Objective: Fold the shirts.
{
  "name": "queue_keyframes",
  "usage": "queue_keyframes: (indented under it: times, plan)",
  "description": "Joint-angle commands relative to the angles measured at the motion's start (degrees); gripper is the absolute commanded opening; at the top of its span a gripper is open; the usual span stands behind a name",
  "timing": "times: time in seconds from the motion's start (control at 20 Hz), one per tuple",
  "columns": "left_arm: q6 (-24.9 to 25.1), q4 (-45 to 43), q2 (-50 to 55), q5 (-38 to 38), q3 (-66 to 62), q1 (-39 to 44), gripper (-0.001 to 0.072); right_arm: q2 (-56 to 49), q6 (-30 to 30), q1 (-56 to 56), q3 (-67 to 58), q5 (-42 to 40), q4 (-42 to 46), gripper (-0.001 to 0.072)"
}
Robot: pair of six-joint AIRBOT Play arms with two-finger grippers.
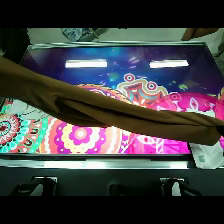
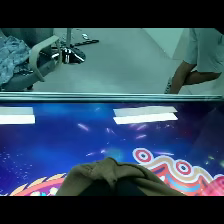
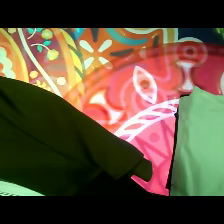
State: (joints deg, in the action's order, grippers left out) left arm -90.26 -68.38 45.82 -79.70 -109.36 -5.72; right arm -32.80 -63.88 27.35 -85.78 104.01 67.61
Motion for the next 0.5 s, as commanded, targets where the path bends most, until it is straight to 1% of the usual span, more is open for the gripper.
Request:
queue_keyframes:
  times: [0.0,0.1,0.15,0.25,0.3,0.35,0.4,0.45]
  plan:
    - [-0.8,-5.0,-0.9,-4.5,-0.1,0.0,0.0028,-0.3,0.0,0.0,-1.4,2.0,4.0,0.0044]
    - [-0.3,-4.3,0.2,-4.5,5.7,0.0,0.0029,-0.2,0.0,-0.1,2.7,2.0,4.0,0.0044]
    - [1.1,-3.8,1.3,-3.7,9.2,0.3,0.0029,0.0,0.0,0.0,6.1,2.0,4.0,0.0044]
    - [2.5,-3.6,4.1,0.0,17.7,1.8,0.0029,-0.1,0.0,0.0,15.6,1.8,4.1,0.0044]
    - [4.5,-3.6,6.0,3.7,22.4,3.2,0.0029,-1.0,-0.6,0.0,20.2,-0.2,4.2,0.0044]
    - [6.6,-3.6,8.5,8.1,26.4,4.8,0.0030,-2.5,-1.6,0.0,24.0,-4.5,3.8,0.0044]
    - [8.4,-3.6,11.7,13.5,29.9,6.3,0.0030,-4.9,-2.8,-0.1,26.9,-10.5,2.4,0.0044]
    - [8.9,-3.6,15.8,18.1,31.7,7.8,0.0030,-7.7,-3.1,-0.1,28.6,-17.0,1.2,0.0045]
